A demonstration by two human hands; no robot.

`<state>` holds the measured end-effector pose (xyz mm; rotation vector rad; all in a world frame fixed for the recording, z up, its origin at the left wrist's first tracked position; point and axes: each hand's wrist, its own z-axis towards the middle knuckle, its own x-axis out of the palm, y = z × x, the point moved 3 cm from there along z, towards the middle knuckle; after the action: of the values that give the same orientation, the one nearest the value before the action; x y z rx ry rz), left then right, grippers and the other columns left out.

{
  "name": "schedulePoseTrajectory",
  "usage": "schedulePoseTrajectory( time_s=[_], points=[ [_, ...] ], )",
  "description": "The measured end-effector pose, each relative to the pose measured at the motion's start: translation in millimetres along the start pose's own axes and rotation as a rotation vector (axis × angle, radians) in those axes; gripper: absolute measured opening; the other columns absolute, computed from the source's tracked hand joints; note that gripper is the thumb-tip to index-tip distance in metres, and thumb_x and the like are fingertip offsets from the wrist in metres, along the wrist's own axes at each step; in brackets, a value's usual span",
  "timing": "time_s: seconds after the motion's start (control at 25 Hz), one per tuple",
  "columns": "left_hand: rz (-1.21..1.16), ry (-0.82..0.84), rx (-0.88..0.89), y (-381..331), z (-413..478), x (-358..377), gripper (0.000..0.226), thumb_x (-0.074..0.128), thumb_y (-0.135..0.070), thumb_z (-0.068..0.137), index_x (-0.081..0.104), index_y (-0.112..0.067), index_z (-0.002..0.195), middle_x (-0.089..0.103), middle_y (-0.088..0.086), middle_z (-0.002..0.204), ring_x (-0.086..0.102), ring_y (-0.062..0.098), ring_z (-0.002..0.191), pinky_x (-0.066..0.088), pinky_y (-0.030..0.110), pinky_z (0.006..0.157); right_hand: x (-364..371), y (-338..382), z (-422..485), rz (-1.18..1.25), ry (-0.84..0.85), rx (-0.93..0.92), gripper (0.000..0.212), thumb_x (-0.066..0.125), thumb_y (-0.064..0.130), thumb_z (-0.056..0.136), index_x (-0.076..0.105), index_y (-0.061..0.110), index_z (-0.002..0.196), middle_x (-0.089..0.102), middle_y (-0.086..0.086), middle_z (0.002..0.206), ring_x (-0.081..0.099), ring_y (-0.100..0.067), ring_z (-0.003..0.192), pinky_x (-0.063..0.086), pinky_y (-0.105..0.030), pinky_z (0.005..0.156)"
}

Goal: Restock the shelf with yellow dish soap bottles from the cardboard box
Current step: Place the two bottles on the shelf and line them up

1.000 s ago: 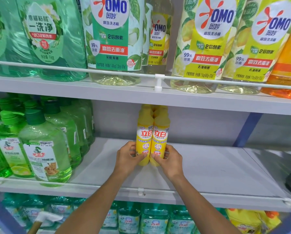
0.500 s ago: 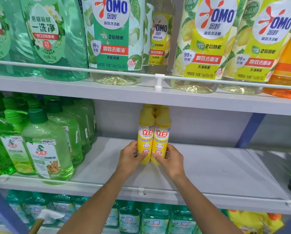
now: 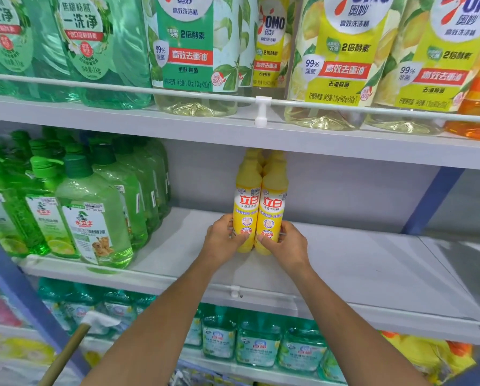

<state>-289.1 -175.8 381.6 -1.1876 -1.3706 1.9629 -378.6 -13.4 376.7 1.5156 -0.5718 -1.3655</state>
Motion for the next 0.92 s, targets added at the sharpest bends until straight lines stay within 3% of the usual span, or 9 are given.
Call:
schedulePoseTrajectory(
  time_s=[0.16, 0.32, 0.48, 0.64, 0.8, 0.92],
  points=[
    [0.205, -0.022, -0.086, -5.8, -9.8, -13.0, 0.072, 0.076, -0.047, 0.083, 0.046, -0.018, 0.143, 0.06, 0.008, 0.137, 0.055, 0.028, 0.126, 0.049, 0.048, 0.104, -18.7, 8.6, -19.4, -0.244, 0.047, 0.04, 0.085, 0.075, 0.052, 0.083, 0.042, 0.007, 0.147, 0.051, -0.011, 0.147, 0.05, -0.028, 0.134, 0.043, -0.039, 0.107],
    [0.72, 0.172, 0.128, -33.3, -56.2, -26.6, 0.062, 0.062, -0.048, 0.091, 0.041, -0.021, 0.143, 0.054, 0.01, 0.139, 0.051, 0.031, 0.128, 0.044, 0.042, 0.101, -35.4, 29.3, -72.8, -0.58, 0.141, -0.109, 0.075, 0.065, 0.053, 0.089, 0.042, 0.01, 0.146, 0.048, -0.015, 0.145, 0.046, -0.032, 0.134, 0.042, -0.042, 0.109],
    [1.128, 0.388, 0.316, -48.6, -128.8, -51.2, 0.079, 0.053, -0.065, 0.089, 0.029, -0.023, 0.152, 0.045, 0.008, 0.148, 0.046, 0.032, 0.132, 0.043, 0.047, 0.105, -35.9, 50.0, -146.9, -0.849, 0.227, -0.231, 0.075, 0.056, 0.06, 0.091, 0.036, 0.015, 0.149, 0.04, -0.012, 0.15, 0.04, -0.033, 0.136, 0.042, -0.046, 0.108],
    [1.186, 0.409, 0.354, -43.6, -204.5, -73.3, 0.083, 0.05, -0.071, 0.087, 0.033, -0.021, 0.15, 0.048, 0.009, 0.143, 0.047, 0.031, 0.129, 0.041, 0.048, 0.105, -24.0, 58.4, -225.7, -0.998, 0.267, -0.269, 0.085, 0.051, 0.063, 0.094, 0.023, 0.011, 0.156, 0.025, -0.013, 0.161, 0.029, -0.034, 0.144, 0.036, -0.047, 0.114],
    [1.142, 0.392, 0.331, -4.0, -270.8, -75.2, 0.081, 0.048, -0.072, 0.087, 0.037, -0.017, 0.147, 0.052, 0.011, 0.136, 0.051, 0.032, 0.125, 0.045, 0.047, 0.101, -4.4, 37.9, -295.3, -1.034, 0.306, -0.266, 0.083, 0.049, 0.063, 0.094, 0.025, 0.012, 0.156, 0.027, -0.013, 0.161, 0.03, -0.034, 0.145, 0.038, -0.048, 0.113],
    [1.129, 0.437, 0.229, 40.9, -312.2, -62.7, 0.084, 0.048, -0.07, 0.088, 0.031, -0.017, 0.152, 0.047, 0.013, 0.144, 0.045, 0.034, 0.133, 0.041, 0.048, 0.107, 10.7, 1.7, -333.8, -1.044, 0.356, -0.21, 0.08, 0.049, 0.061, 0.095, 0.026, 0.012, 0.155, 0.027, -0.013, 0.161, 0.03, -0.035, 0.145, 0.039, -0.049, 0.112]
  ],
)
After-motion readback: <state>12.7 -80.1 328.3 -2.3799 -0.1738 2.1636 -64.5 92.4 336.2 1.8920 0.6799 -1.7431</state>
